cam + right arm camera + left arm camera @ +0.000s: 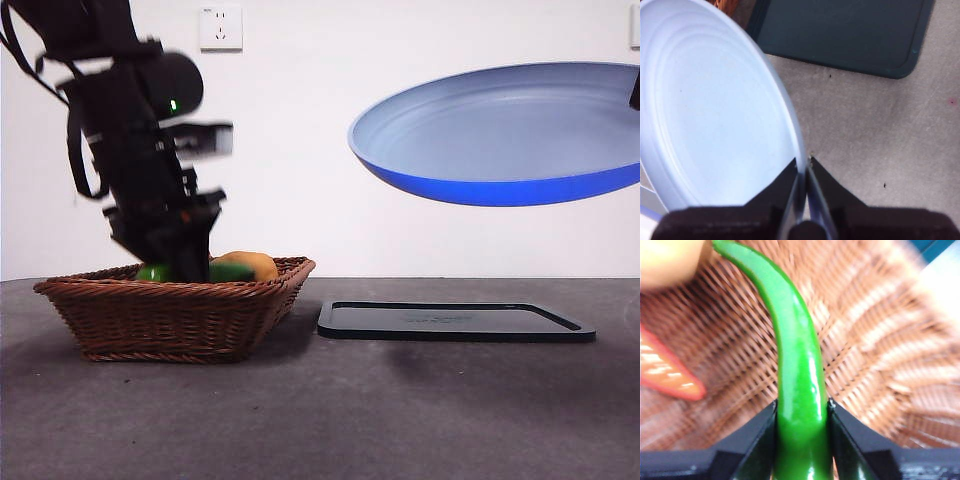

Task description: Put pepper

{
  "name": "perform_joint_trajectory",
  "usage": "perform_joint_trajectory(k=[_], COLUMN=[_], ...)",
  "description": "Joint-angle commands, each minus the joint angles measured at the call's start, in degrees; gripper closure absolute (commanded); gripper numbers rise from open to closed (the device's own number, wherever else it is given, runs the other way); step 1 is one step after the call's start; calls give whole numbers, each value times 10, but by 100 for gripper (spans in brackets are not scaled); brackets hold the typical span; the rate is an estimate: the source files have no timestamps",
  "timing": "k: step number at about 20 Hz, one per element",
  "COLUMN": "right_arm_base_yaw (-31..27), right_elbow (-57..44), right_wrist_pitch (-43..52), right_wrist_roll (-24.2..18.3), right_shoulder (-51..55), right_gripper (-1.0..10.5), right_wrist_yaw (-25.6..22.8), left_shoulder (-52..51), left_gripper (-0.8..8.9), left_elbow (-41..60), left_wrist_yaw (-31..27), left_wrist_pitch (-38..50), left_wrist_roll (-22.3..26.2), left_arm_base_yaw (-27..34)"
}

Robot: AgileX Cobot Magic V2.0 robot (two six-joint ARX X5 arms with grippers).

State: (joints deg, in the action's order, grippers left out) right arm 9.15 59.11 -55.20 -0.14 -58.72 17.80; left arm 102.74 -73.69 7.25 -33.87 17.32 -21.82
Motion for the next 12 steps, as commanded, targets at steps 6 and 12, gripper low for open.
perform_joint_trajectory(k=[6,12], right_arm_base_yaw=[3,17], right_elbow=[12,12], right_wrist_pitch=[55,160], right_wrist_roll=[52,138], right_shoulder=[-94,-231], right_gripper=[941,941], right_wrist_yaw=[3,109], left_shoulder=[-106,-173], left_gripper=[677,677], left_elbow=[-14,-14], left_wrist_yaw=[95,184], left_wrist_pitch=[-32,-30], left_wrist_roll=[-34,-54], left_arm_base_yaw=[-14,-96])
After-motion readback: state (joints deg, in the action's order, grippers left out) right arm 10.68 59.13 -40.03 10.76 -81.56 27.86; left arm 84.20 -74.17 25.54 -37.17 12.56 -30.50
